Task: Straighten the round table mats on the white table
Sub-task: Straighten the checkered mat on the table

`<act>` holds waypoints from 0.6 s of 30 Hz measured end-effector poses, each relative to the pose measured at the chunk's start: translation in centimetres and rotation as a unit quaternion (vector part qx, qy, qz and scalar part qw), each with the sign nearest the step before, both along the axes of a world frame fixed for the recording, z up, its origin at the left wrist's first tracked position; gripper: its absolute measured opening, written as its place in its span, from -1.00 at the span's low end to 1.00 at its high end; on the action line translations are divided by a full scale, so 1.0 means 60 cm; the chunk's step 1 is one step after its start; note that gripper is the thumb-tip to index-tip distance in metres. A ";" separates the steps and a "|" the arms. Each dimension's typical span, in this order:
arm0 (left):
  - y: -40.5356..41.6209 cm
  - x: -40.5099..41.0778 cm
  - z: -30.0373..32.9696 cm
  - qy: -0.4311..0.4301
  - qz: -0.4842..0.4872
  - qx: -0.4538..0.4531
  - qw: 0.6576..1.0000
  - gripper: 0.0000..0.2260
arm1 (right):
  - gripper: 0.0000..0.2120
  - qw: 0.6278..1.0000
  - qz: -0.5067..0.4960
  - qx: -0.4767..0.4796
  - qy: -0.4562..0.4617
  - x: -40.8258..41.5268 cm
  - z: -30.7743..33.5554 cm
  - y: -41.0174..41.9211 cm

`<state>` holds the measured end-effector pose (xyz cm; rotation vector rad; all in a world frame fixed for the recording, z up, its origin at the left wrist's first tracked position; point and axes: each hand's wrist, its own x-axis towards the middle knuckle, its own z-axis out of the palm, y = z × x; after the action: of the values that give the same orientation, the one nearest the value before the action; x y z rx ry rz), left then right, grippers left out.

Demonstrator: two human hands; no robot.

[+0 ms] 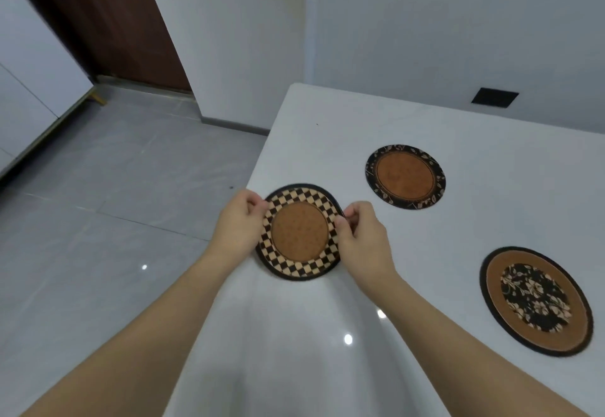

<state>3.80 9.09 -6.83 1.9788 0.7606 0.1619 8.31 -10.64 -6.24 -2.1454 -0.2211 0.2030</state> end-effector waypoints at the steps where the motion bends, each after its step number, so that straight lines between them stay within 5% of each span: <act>1: 0.017 0.021 0.002 -0.012 0.019 -0.010 1.000 -0.90 | -0.97 1.000 0.006 -0.001 -0.016 0.020 -0.002 0.021; 11: 0.065 0.175 -0.067 -0.075 0.090 -0.045 0.992 -0.87 | -0.83 0.963 -0.014 -0.177 -0.202 0.165 -0.089 0.091; 18: 0.064 0.168 -0.085 -0.113 0.069 -0.007 0.991 -0.73 | -0.84 0.970 -0.019 -0.165 -0.177 0.162 -0.076 0.094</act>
<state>13.91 12.95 -11.91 1.8561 0.7465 0.4549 18.01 -4.99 -10.79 -2.5077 -0.3733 -0.1808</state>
